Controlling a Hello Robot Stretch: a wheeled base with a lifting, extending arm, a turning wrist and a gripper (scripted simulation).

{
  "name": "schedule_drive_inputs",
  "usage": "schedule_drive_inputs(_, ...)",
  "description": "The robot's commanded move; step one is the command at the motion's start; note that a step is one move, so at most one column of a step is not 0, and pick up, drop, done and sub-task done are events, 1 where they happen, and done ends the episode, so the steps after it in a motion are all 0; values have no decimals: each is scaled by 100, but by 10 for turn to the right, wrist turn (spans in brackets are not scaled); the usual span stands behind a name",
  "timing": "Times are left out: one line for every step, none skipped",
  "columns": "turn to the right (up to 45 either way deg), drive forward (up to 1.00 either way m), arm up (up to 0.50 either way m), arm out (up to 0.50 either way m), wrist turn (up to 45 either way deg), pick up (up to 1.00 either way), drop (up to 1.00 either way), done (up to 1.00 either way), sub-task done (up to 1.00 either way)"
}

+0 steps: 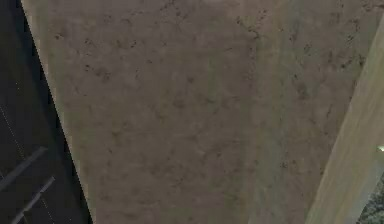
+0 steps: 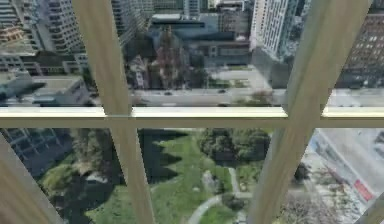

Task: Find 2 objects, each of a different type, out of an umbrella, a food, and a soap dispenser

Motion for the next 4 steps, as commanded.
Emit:
schedule_drive_inputs(-450,0,0,0,0,0,0,0,0)
schedule_drive_inputs(-450,0,0,0,0,0,0,0,0)
schedule_drive_inputs(-450,0,0,0,0,0,0,0,0)
schedule_drive_inputs(-120,0,0,0,0,0,0,0,0)
